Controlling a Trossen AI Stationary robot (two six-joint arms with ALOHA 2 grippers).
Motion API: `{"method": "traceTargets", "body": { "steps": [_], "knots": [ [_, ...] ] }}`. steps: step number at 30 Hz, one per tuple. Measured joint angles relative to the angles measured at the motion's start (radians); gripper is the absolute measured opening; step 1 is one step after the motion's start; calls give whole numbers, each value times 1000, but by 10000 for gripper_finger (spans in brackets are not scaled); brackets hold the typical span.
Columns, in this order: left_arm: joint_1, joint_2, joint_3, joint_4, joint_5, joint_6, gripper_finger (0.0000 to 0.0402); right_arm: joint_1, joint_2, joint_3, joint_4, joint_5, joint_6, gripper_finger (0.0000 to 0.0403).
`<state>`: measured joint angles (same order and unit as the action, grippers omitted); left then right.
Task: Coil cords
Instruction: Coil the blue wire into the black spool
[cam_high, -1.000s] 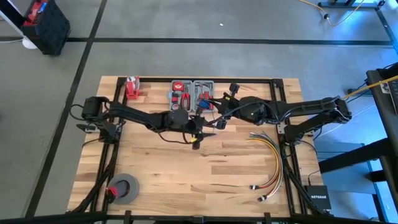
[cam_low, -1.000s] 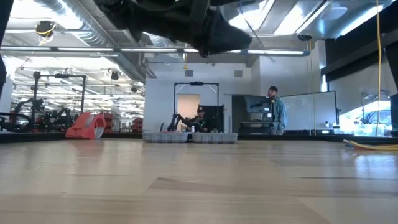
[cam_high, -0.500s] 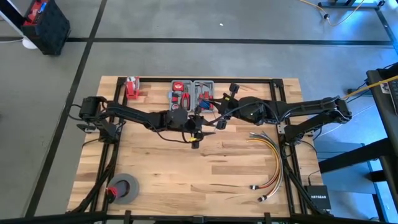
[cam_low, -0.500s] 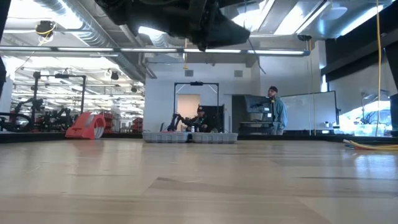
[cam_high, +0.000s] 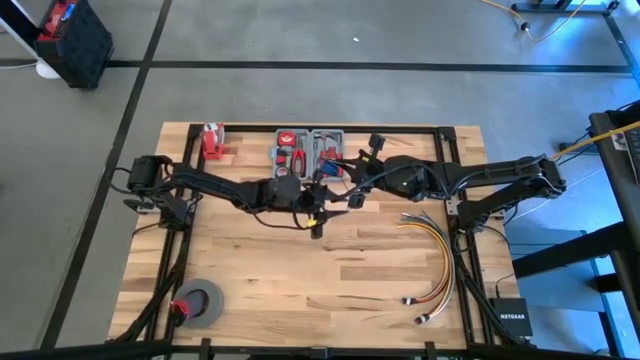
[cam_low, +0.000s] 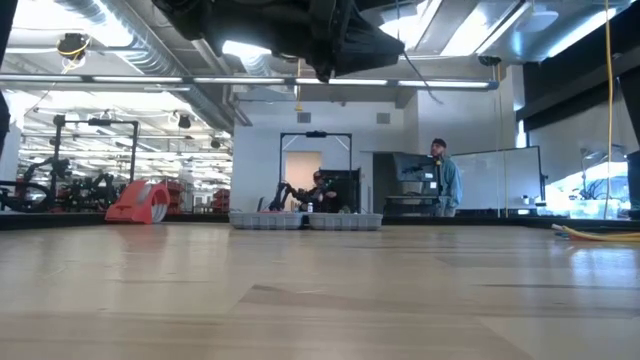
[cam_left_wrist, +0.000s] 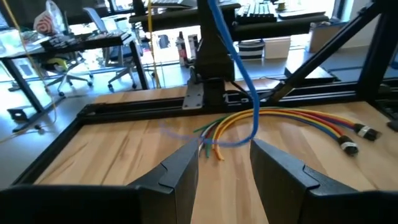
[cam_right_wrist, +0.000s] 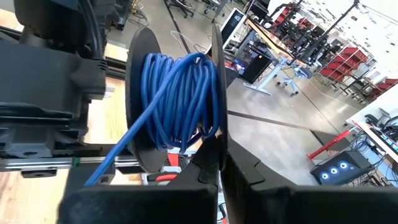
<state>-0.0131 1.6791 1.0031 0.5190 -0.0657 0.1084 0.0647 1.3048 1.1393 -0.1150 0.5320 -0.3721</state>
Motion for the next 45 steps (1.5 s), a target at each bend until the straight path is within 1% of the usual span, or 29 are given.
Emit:
{"method": "traceTargets", "body": {
  "steps": [11, 14, 17, 19, 20, 26, 29, 35, 40, 43, 45],
  "knots": [
    [-7, 0, 0, 61, 5, -50, 135, 0, 0, 0, 1, 2, 0, 5],
    [-7, 0, 0, 60, -15, -53, 107, 0, 0, 0, 1, 2, 0, 5],
    [-7, 0, 0, 61, -25, -28, 57, 0, 0, 0, 1, -1, 0, 5],
    [-7, 0, 0, 60, -54, -5, 21, 0, 0, 0, 1, -10, 5, 5],
    [-7, 0, 0, 60, -77, 9, 11, 0, 0, 0, 2, -21, 9, 5],
    [9, 0, 0, 56, -256, 101, 5, 1, 0, 0, 30, -107, 50, 5],
    [17, -5, -1, -19, -316, 132, 5, 2, -4, 0, 25, -112, 53, 5],
    [6, -90, -1, -270, -447, 157, 3, 2, -32, 0, -30, -115, 60, 5],
    [-7, -203, -1, -496, -483, 155, 2, 16, -40, 0, -126, -116, 62, 5],
    [-7, -286, -1, -603, -486, 126, 3, 23, -38, 0, -195, -111, 66, 5],
    [-7, -342, -1, -643, -486, 99, 4, 21, -31, 0, -224, -79, 77, 5]
  ]
}}
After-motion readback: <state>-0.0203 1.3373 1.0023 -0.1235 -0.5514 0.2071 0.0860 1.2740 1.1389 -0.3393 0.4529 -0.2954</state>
